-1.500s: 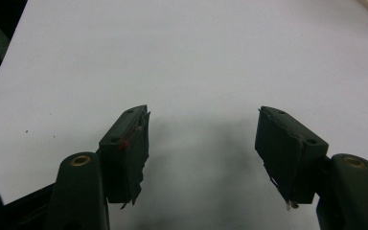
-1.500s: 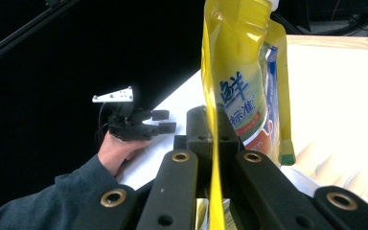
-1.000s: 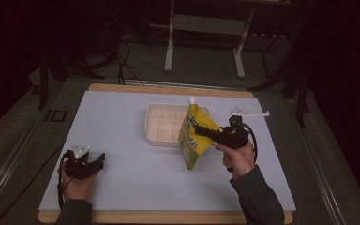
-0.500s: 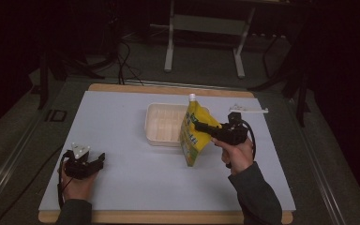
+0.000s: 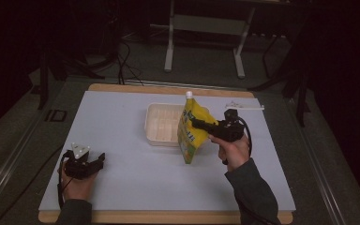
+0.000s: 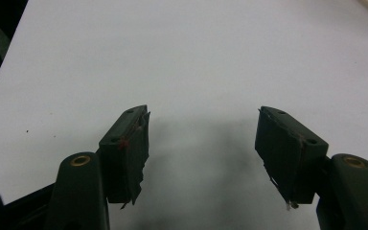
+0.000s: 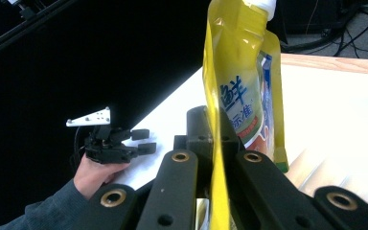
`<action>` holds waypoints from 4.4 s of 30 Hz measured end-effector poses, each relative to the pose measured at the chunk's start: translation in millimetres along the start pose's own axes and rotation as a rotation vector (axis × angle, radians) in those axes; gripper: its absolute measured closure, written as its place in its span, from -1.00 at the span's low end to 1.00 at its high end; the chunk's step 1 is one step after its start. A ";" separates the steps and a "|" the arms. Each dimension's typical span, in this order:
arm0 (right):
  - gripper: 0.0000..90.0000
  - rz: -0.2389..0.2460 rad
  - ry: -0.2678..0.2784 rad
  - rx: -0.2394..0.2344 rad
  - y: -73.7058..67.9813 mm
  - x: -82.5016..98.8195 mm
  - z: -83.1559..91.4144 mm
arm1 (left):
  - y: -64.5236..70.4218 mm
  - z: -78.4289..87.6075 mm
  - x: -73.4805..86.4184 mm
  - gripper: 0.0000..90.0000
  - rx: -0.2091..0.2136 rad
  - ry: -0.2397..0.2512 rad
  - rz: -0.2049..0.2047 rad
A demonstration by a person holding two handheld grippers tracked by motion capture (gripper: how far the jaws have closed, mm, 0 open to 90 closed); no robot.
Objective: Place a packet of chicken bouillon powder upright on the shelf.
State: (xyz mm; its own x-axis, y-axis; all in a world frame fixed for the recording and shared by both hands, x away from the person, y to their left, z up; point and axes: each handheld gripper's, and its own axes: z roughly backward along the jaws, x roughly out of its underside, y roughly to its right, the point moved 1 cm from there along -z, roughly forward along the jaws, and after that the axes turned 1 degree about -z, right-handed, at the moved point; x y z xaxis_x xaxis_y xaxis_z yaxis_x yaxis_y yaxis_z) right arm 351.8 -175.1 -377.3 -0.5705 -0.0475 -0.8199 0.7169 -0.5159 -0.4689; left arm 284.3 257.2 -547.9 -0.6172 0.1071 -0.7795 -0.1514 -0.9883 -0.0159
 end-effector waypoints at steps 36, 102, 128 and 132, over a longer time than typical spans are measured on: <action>1.00 0.002 0.035 0.052 8.5 -10.7 -12.4 | -0.2 0.1 0.0 -0.20 0.002 0.002 0.000; 1.00 0.010 0.157 0.174 24.5 -32.2 -38.8 | 0.0 -0.1 0.0 -0.20 0.003 0.002 0.000; 1.00 0.017 0.177 0.244 31.4 -29.0 -56.0 | -0.3 0.1 0.0 -0.20 0.004 0.000 -0.001; 1.00 0.018 0.177 0.252 32.5 -27.9 -58.3 | -0.2 0.1 0.0 -0.20 0.003 0.000 -0.001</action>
State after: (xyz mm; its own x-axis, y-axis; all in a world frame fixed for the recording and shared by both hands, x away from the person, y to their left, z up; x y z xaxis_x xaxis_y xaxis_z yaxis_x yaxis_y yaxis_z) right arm 414.3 -140.6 -388.8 -0.4644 0.0798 -0.8820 0.5917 -0.7131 -0.3761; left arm 284.2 257.4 -547.8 -0.6167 0.1085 -0.7797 -0.1546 -0.9879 -0.0151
